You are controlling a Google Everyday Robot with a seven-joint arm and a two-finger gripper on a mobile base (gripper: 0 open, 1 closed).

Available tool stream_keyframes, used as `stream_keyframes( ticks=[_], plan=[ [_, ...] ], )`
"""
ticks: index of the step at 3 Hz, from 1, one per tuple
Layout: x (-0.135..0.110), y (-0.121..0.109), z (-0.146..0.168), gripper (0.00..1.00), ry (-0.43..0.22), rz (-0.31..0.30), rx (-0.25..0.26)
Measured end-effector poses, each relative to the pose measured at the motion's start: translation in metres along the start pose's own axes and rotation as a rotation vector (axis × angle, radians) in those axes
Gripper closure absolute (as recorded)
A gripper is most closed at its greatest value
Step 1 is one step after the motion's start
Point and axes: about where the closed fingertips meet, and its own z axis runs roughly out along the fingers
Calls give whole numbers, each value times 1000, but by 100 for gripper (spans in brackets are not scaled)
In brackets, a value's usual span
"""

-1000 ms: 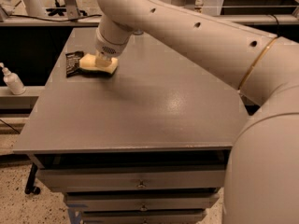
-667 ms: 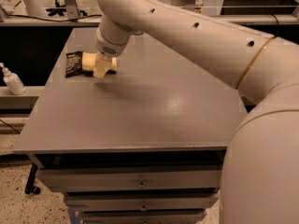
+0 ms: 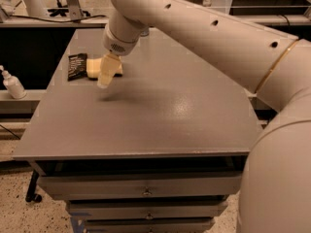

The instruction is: Move sponge near rxbar chocolate

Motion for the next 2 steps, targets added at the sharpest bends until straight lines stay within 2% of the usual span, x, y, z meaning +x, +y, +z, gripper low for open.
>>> stream_keyframes(
  ticks=[1, 2],
  plan=[
    [-1, 5, -32, 0, -81, 44, -15],
    [9, 14, -83, 0, -220, 71, -36]
  ],
)
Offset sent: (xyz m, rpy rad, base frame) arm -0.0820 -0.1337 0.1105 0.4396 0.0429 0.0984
